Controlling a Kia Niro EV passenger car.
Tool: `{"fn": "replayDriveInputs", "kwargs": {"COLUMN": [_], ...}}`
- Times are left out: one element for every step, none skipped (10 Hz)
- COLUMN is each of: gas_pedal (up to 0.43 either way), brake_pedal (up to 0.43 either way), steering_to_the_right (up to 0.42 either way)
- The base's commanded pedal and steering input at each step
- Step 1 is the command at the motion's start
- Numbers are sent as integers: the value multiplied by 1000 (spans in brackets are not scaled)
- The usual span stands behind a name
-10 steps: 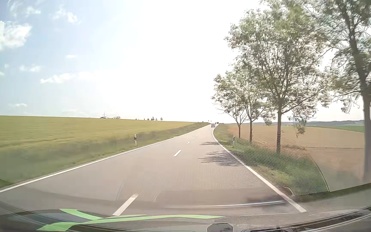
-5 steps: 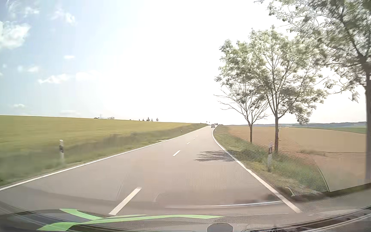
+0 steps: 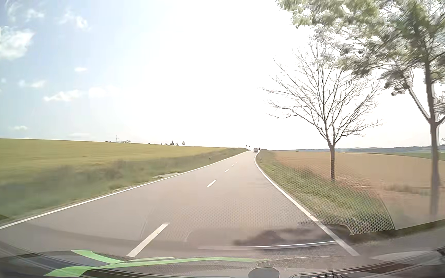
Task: Follow the waypoints while adhering to traffic rules and regulations
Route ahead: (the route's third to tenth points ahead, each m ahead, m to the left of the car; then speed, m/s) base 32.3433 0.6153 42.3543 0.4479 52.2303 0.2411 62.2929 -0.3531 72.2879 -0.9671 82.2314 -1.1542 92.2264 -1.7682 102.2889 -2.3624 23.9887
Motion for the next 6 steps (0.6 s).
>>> {"fn": "replayDriveInputs", "kwargs": {"gas_pedal": [150, 150, 150, 150, 150, 150], "brake_pedal": [0, 0, 0, 0, 0, 0], "steering_to_the_right": [1, 1, 2, 1, 2, 2]}}
